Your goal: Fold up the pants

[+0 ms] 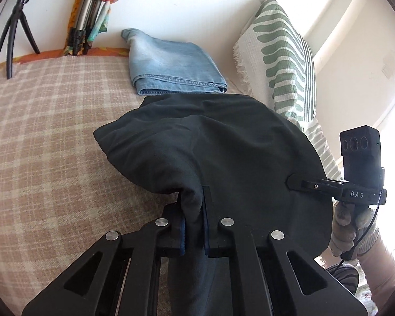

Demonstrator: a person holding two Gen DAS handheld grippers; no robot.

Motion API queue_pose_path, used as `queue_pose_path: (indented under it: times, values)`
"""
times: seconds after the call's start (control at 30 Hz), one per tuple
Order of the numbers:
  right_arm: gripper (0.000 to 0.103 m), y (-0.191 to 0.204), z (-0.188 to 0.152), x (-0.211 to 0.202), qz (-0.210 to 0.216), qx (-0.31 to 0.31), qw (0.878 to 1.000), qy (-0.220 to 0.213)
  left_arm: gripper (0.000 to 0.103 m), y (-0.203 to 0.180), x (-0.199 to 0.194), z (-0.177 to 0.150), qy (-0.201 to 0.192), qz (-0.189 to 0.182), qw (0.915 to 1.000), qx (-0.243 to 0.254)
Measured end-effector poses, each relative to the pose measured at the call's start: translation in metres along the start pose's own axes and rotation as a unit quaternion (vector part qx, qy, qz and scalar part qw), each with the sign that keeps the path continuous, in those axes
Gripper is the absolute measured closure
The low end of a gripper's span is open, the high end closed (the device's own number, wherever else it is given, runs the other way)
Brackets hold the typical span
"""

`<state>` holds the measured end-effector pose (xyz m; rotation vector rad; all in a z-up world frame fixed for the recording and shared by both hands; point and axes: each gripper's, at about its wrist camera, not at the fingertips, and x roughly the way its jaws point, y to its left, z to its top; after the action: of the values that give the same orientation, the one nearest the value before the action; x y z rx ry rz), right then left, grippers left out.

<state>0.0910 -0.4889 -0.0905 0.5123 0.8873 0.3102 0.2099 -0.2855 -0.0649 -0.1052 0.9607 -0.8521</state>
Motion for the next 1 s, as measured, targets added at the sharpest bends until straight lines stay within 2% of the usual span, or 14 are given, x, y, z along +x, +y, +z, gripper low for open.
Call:
queue_pose_path:
  times: [0.2, 0.5, 0.77, 1.0]
  values:
    - [0.082, 0.018, 0.038, -0.025, -0.016, -0.030, 0.998, -0.043, 0.096, -0.011, -0.017, 0.037, -0.041, -0.004, 0.9990, 0.020]
    - [0.082, 0.016, 0.124, -0.034, -0.043, -0.055, 0.993, -0.098, 0.096, -0.015, -0.011, 0.123, -0.092, 0.013, 0.9943, 0.052]
    - [0.082, -0.016, 0.218, -0.009, -0.068, -0.066, 0.988, -0.122, 0.096, -0.004, 0.035, 0.208, -0.118, 0.035, 0.9893, 0.079]
    - [0.082, -0.067, 0.281, 0.046, -0.079, -0.056, 0.990, -0.105, 0.096, 0.030, 0.099, 0.256, -0.101, 0.050, 0.9912, 0.068]
